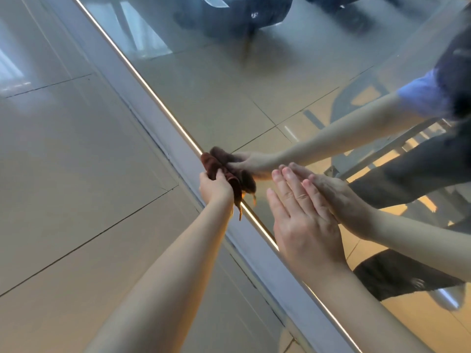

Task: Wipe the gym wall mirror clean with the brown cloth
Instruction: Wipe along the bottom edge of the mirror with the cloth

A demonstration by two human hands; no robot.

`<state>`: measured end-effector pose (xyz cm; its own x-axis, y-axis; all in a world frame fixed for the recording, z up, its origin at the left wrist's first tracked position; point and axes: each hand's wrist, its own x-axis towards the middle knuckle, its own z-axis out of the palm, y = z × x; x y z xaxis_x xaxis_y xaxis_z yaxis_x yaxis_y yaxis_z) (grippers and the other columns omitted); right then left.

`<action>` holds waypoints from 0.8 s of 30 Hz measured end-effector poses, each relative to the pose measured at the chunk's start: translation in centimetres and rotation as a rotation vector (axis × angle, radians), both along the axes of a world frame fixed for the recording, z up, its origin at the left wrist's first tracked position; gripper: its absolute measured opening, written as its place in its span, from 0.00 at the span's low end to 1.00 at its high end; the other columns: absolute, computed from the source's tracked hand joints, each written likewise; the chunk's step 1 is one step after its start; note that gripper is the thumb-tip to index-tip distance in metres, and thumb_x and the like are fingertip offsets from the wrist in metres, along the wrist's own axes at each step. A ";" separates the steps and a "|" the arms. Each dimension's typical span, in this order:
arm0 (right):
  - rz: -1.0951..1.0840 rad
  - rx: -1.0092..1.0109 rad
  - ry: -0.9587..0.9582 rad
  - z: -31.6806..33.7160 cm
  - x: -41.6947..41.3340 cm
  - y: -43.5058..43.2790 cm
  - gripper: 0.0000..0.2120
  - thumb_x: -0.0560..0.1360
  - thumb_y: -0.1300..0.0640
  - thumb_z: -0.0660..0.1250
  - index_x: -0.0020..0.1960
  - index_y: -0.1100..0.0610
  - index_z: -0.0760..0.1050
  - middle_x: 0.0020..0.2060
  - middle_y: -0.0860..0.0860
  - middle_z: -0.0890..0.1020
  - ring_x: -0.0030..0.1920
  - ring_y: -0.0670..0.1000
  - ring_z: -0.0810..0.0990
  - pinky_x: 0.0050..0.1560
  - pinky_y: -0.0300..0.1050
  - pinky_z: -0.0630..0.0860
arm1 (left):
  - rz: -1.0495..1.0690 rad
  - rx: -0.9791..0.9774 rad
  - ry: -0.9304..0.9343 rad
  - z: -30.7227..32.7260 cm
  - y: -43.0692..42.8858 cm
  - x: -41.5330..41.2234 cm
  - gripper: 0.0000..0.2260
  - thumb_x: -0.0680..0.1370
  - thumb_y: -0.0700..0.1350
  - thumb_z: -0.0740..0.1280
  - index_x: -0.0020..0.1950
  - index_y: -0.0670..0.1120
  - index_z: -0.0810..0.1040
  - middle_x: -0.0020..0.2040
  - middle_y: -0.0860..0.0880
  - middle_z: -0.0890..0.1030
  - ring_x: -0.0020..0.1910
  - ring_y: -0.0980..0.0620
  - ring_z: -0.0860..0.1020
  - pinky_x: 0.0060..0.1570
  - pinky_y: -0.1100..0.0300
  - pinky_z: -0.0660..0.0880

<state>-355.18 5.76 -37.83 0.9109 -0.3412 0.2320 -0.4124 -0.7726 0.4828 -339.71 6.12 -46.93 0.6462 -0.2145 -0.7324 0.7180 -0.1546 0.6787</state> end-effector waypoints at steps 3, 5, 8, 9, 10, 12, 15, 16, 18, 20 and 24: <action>-0.006 -0.022 0.005 0.2 1.0 -0.1 0.24 0.76 0.62 0.62 0.71 0.65 0.70 0.73 0.62 0.68 0.75 0.58 0.62 0.77 0.51 0.48 | -0.010 0.000 -0.017 0.5 0.1 0.2 0.04 0.85 0.47 0.60 0.57 0.48 0.71 0.45 0.51 0.76 0.43 0.52 0.76 0.46 0.56 0.75; -0.007 -0.022 -0.011 0.2 1.9 -0.1 0.23 0.76 0.62 0.61 0.70 0.65 0.71 0.72 0.61 0.69 0.75 0.58 0.64 0.77 0.51 0.49 | -0.020 -0.016 -0.038 1.0 0.2 0.3 0.06 0.85 0.47 0.60 0.59 0.47 0.73 0.47 0.50 0.77 0.41 0.55 0.76 0.39 0.61 0.74; -0.014 -0.001 -0.058 0.2 3.8 0.0 0.21 0.76 0.62 0.60 0.69 0.64 0.74 0.71 0.62 0.70 0.74 0.58 0.66 0.76 0.52 0.51 | 0.006 -0.013 -0.025 1.5 0.0 0.8 0.06 0.85 0.47 0.60 0.57 0.46 0.73 0.49 0.48 0.77 0.39 0.56 0.74 0.32 0.65 0.67; -0.016 0.011 -0.079 0.2 4.5 0.0 0.21 0.76 0.62 0.61 0.68 0.64 0.74 0.71 0.62 0.70 0.73 0.58 0.66 0.76 0.52 0.51 | 0.014 -0.010 -0.018 1.5 -0.1 1.1 0.06 0.85 0.47 0.60 0.57 0.46 0.73 0.49 0.48 0.77 0.38 0.56 0.74 0.31 0.65 0.66; -0.015 0.020 -0.098 0.2 5.3 -0.1 0.21 0.75 0.63 0.62 0.68 0.64 0.74 0.71 0.62 0.70 0.73 0.59 0.67 0.76 0.52 0.51 | 0.021 -0.010 -0.011 1.6 -0.3 1.5 0.06 0.85 0.47 0.60 0.57 0.46 0.73 0.49 0.48 0.78 0.38 0.57 0.74 0.31 0.65 0.66; -0.004 0.026 -0.118 0.0 7.0 -0.4 0.21 0.76 0.64 0.63 0.68 0.64 0.74 0.71 0.62 0.70 0.73 0.59 0.66 0.76 0.52 0.49 | 0.036 -0.015 -0.001 1.6 -0.6 2.6 0.06 0.85 0.47 0.60 0.58 0.46 0.73 0.47 0.49 0.78 0.38 0.57 0.74 0.32 0.64 0.66; 0.029 0.014 -0.109 -0.3 9.3 -1.2 0.20 0.76 0.63 0.62 0.67 0.63 0.75 0.71 0.62 0.71 0.73 0.59 0.67 0.77 0.52 0.49 | 0.059 -0.025 0.000 1.2 -0.8 4.5 0.07 0.85 0.46 0.60 0.58 0.45 0.74 0.44 0.51 0.77 0.38 0.57 0.74 0.32 0.64 0.67; 0.037 0.009 -0.104 -0.4 10.0 -1.4 0.20 0.76 0.62 0.62 0.67 0.63 0.75 0.71 0.61 0.71 0.73 0.58 0.67 0.77 0.51 0.49 | 0.061 -0.027 -0.002 1.1 -0.8 5.2 0.06 0.85 0.46 0.60 0.58 0.45 0.74 0.44 0.51 0.77 0.38 0.57 0.74 0.32 0.64 0.67; 0.045 0.012 -0.093 -0.4 11.1 -1.7 0.20 0.76 0.62 0.62 0.67 0.63 0.76 0.70 0.61 0.71 0.73 0.58 0.68 0.77 0.51 0.48 | 0.067 -0.005 0.003 1.0 -1.1 6.4 0.05 0.84 0.46 0.60 0.55 0.47 0.73 0.43 0.52 0.77 0.40 0.56 0.75 0.34 0.62 0.68; 0.059 -0.001 -0.086 -0.3 12.2 -2.0 0.20 0.76 0.61 0.62 0.67 0.62 0.76 0.71 0.61 0.72 0.73 0.58 0.68 0.77 0.50 0.48 | 0.085 -0.001 -0.003 1.0 -1.3 7.7 0.03 0.84 0.46 0.61 0.53 0.48 0.73 0.43 0.52 0.76 0.43 0.52 0.77 0.40 0.60 0.70; 0.057 0.019 -0.054 -0.4 13.7 -2.3 0.21 0.76 0.61 0.61 0.68 0.62 0.75 0.71 0.61 0.70 0.74 0.57 0.65 0.78 0.50 0.45 | 0.110 -0.008 0.045 1.5 -1.5 9.6 0.03 0.85 0.45 0.60 0.53 0.47 0.72 0.43 0.51 0.76 0.39 0.56 0.74 0.33 0.62 0.67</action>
<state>-341.43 3.45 -38.18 0.9153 -0.2941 0.2751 -0.3925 -0.8041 0.4464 -330.16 4.58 -45.39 0.6328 -0.1502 -0.7596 0.7600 -0.0673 0.6464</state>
